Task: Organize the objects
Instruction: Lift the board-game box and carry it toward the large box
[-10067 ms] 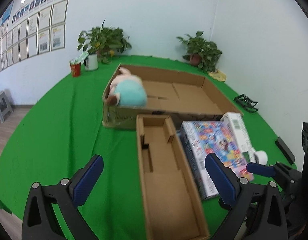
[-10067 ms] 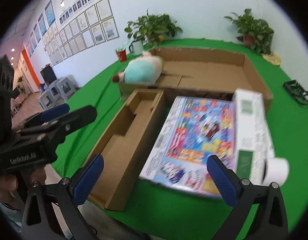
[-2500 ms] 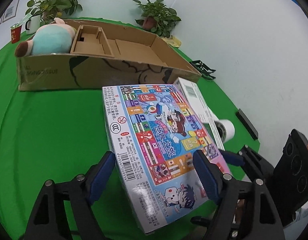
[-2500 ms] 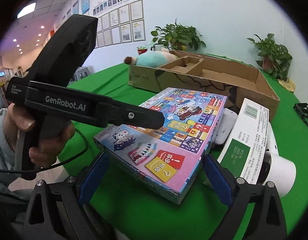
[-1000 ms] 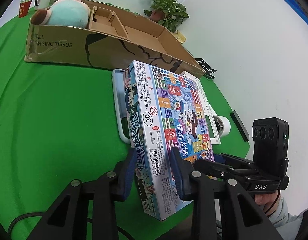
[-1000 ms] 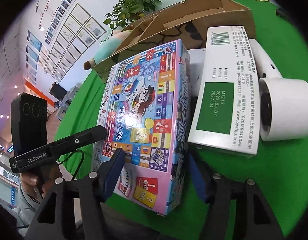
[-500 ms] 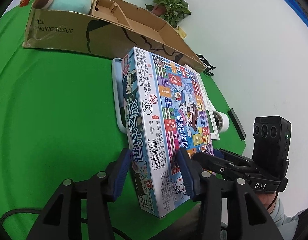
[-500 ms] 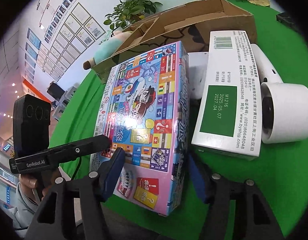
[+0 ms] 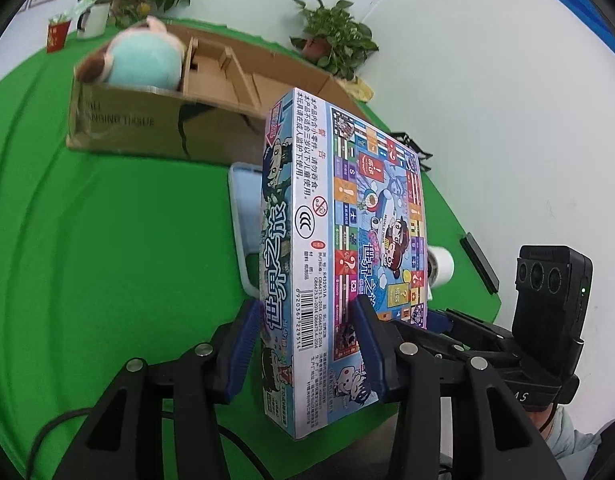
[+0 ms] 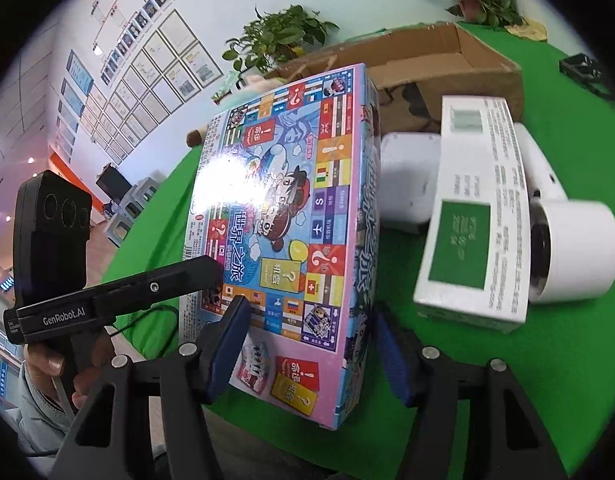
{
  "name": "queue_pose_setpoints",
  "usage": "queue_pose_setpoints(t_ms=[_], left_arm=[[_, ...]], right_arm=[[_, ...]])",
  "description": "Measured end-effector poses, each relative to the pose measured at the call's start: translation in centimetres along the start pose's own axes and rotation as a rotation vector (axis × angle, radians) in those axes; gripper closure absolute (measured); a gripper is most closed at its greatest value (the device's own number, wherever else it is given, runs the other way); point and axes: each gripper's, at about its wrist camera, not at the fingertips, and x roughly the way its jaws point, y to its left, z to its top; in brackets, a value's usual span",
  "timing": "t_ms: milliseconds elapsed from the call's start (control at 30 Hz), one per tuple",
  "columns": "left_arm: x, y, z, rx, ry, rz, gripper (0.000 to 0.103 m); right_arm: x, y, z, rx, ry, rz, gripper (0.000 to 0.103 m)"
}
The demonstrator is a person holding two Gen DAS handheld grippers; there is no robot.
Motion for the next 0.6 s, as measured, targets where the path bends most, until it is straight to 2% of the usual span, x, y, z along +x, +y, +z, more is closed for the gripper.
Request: queue_pose_setpoints(t_ms=[200, 267, 367, 500, 600], left_arm=[[-2.4, -1.3, 2.8, 0.046, -0.088, 0.024, 0.058], [-2.4, -1.8, 3.7, 0.060, -0.101, 0.034, 0.062], [-2.3, -2.9, 5.3, 0.114, -0.127, 0.076, 0.063], [-2.1, -2.6, 7.5, 0.106, -0.136, 0.053, 0.063], [-1.7, -3.0, 9.0, 0.128, -0.155, 0.067, 0.063]], right_arm=[[-1.3, 1.0, 2.9, -0.035, -0.082, 0.003, 0.043], [-1.4, 1.1, 3.7, -0.044, -0.098, -0.004, 0.043], [-1.3, 1.4, 5.2, -0.087, -0.129, -0.060, 0.043], [-1.4, 0.8, 6.6, -0.073, -0.157, -0.044, 0.045], [-1.2, 0.5, 7.6, -0.076, -0.178, -0.052, 0.045]])
